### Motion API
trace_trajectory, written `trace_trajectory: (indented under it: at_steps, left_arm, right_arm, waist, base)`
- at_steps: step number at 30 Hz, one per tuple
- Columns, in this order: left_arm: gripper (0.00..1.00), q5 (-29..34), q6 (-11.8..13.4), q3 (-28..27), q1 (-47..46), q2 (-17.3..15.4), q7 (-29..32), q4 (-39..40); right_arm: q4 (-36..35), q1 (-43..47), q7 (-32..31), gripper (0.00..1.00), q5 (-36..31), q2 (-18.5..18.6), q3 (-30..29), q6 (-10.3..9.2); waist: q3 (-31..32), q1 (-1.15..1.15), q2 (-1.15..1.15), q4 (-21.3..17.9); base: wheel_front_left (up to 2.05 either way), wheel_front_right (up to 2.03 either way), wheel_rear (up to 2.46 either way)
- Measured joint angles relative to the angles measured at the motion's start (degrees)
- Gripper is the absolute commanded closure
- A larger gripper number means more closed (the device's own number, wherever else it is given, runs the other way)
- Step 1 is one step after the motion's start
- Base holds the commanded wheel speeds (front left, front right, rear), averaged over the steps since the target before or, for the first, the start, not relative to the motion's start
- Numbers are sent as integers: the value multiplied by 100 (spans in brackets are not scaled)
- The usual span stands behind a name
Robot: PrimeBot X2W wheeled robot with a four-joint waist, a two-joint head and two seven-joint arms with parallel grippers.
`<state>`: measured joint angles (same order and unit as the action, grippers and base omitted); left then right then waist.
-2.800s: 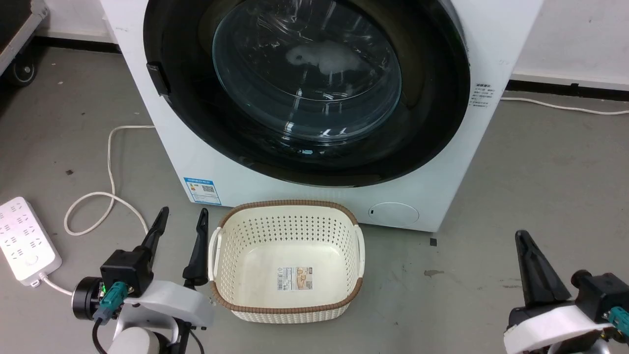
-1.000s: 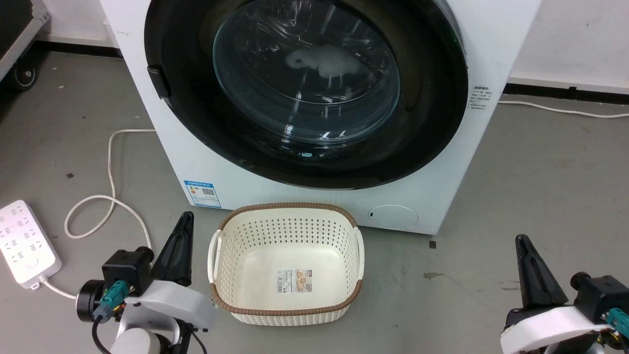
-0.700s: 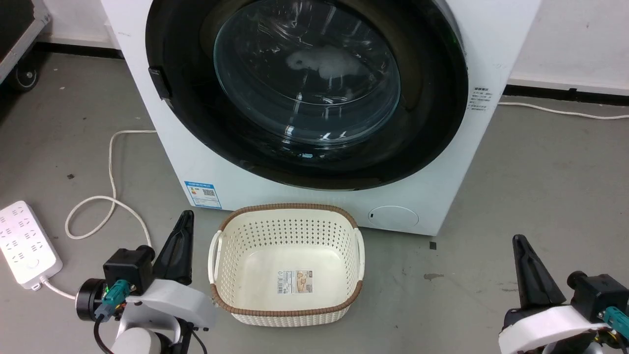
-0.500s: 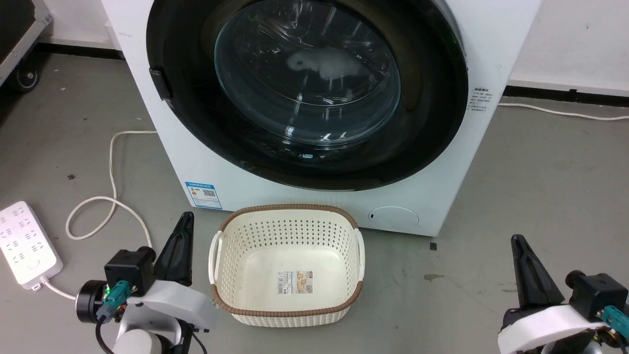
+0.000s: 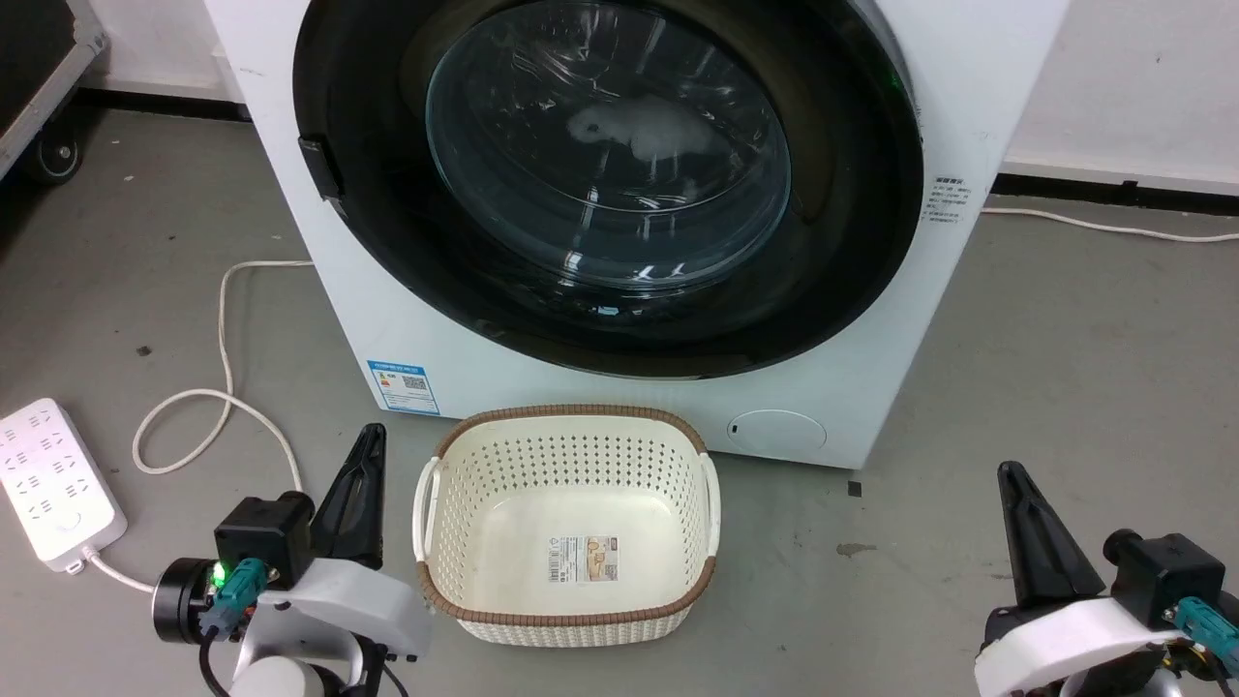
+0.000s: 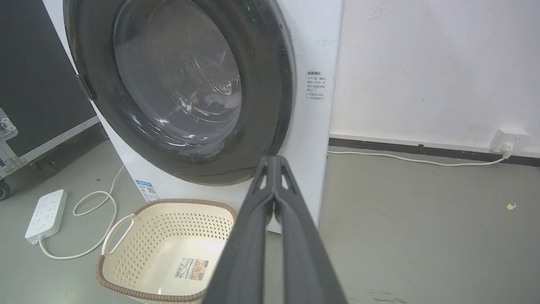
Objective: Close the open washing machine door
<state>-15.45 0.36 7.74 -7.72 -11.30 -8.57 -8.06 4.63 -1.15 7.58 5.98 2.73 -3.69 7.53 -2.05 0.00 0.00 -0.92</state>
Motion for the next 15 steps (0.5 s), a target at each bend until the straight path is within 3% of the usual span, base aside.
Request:
trace_trajectory:
  at_steps: [15]
  left_arm:
    - [100,242,0,-129,112,140,152,129]
  right_arm:
    - [-74,0,-130,100,-99,0,53,-1]
  waist:
    - [33,0,0,15]
  base:
    - [0,0,0]
